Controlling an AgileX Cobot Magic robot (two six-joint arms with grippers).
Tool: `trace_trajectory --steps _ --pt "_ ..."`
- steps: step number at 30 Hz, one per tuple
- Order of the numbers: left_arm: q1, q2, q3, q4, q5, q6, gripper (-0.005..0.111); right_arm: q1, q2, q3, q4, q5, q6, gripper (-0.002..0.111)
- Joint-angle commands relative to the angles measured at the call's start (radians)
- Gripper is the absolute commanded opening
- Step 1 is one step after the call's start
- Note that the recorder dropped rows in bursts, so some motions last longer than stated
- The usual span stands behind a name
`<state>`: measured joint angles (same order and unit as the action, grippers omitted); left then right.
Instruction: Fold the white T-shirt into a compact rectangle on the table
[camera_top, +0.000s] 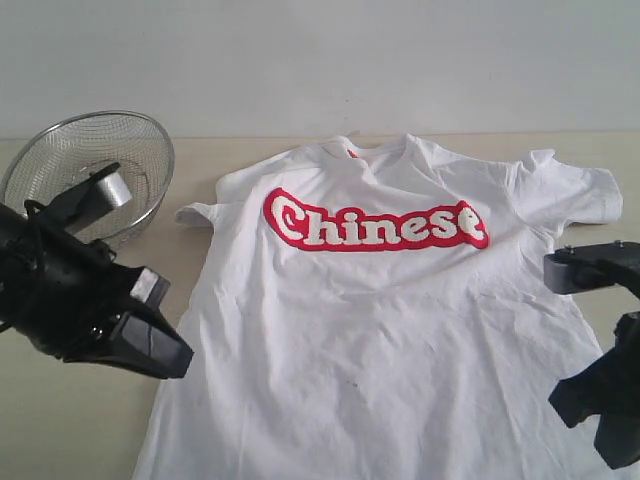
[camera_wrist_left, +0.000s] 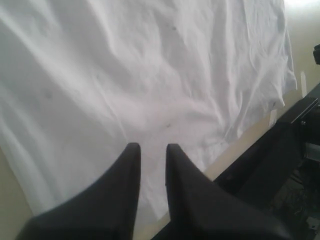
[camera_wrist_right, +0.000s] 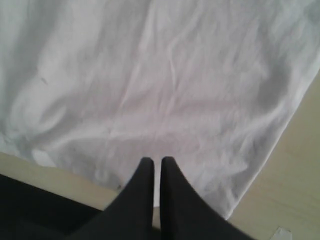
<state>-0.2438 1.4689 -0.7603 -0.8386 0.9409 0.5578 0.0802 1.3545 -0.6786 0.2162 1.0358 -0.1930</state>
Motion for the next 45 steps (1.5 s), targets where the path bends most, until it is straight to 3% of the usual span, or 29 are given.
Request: trace_trajectory --steps 1,6,17,29,45 --pt "-0.002 -0.008 0.034 -0.018 -0.006 0.033 0.019 0.001 -0.009 0.004 -0.011 0.022 0.008 0.0" --pt "-0.002 -0.008 0.077 -0.055 0.001 0.075 0.019 0.001 -0.009 0.021 -0.01 0.043 0.008 0.0" --pt "-0.151 -0.008 0.183 -0.086 -0.059 0.085 0.019 0.001 -0.009 0.068 -0.001 -0.013 0.004 0.0" --pt "-0.153 -0.001 0.238 -0.078 -0.128 0.085 0.019 0.001 -0.009 0.1 -0.021 -0.009 0.008 0.0" --pt "-0.153 -0.001 0.238 -0.085 -0.144 0.116 0.019 0.001 -0.007 0.171 -0.045 -0.204 0.065 0.0"
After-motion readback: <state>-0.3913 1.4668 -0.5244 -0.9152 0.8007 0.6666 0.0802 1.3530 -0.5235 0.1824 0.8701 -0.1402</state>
